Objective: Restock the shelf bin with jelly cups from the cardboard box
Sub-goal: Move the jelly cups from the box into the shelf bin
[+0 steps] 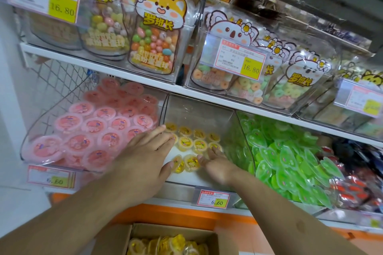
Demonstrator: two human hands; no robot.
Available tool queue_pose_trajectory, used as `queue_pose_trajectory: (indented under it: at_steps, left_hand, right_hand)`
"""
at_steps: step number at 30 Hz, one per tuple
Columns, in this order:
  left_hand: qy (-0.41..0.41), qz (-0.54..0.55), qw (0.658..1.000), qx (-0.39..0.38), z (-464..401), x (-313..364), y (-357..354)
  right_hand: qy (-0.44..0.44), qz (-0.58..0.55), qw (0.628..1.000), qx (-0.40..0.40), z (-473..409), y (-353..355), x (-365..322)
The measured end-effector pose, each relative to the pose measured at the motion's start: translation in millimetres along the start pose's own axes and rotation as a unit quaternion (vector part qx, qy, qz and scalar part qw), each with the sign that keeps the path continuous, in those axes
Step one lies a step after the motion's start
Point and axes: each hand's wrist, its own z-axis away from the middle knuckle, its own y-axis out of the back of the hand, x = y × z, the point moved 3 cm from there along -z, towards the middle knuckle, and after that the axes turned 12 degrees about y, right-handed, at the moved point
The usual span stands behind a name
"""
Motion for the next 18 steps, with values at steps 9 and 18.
queue_pose_trajectory:
  at_steps: [9,18]
  left_hand:
    - [0.015,0.023,0.999,-0.024,-1.5,2.2,1.0]
    - [0.025,0.026,0.999,-0.033,-4.0,-0.8,-5.6]
  right_hand:
    - [0.137,0.069,0.985,0.084,3.5,4.9,-5.7]
    - [0.101,0.120,0.988,-0.007,20.7,7.6,-2.2]
